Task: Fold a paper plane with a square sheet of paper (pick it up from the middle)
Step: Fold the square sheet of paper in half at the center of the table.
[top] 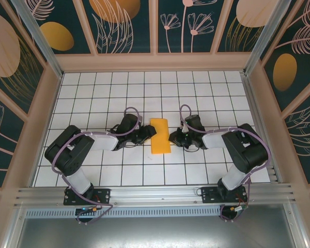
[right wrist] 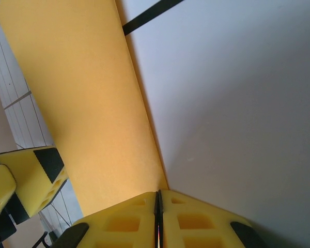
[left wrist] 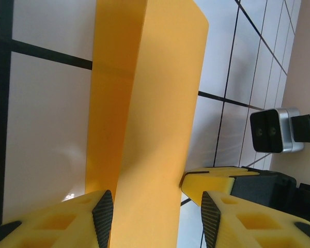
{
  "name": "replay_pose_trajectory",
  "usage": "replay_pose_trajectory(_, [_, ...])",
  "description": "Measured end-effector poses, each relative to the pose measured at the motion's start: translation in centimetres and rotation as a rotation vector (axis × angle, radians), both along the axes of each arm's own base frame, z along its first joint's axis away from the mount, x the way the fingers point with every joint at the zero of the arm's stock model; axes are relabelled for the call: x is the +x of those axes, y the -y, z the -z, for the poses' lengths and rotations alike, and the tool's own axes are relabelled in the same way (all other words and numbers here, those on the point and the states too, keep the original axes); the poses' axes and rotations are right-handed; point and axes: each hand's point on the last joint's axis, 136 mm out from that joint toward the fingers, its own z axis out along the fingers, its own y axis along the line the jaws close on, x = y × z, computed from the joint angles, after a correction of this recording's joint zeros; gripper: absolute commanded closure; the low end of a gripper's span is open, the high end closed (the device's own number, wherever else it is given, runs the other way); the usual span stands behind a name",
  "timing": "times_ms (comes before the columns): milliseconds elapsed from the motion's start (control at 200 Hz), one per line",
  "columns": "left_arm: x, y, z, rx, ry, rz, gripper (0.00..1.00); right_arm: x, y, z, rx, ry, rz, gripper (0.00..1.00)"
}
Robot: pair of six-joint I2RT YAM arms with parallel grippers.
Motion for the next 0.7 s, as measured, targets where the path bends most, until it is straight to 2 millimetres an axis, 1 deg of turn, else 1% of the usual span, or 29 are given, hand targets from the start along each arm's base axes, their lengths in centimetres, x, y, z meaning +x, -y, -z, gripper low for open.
replay_pose_trajectory(175, [-0.2,0.0,0.9,0.010,-0.021,0.005,0.49,0.0,0.0,0.0,0.000,0.000,0.000,0.88])
replay_pose_trajectory(290, [-0.2,0.1,0.9,0.005,-0.022,0.008,0.48,0.0,0.0,0.0,0.000,0.000,0.000,0.89])
replay_pose_trajectory(390, [-0.1,0.1,0.9,0.006,-0.021,0.008,0.45,0.0,0.0,0.0,0.000,0.000,0.000,0.91])
replay_pose_trajectory(525, [0.2,-0.3,0.6,0.023,-0.006,-0.017,0.42,0.0,0.0,0.1,0.000,0.000,0.001,0.91])
replay_pose_trajectory(701, [0.6,-0.7,-0.3,0.030,0.020,-0.044,0.43,0.0,0.0,0.1,0.002,-0.002,0.000,0.92])
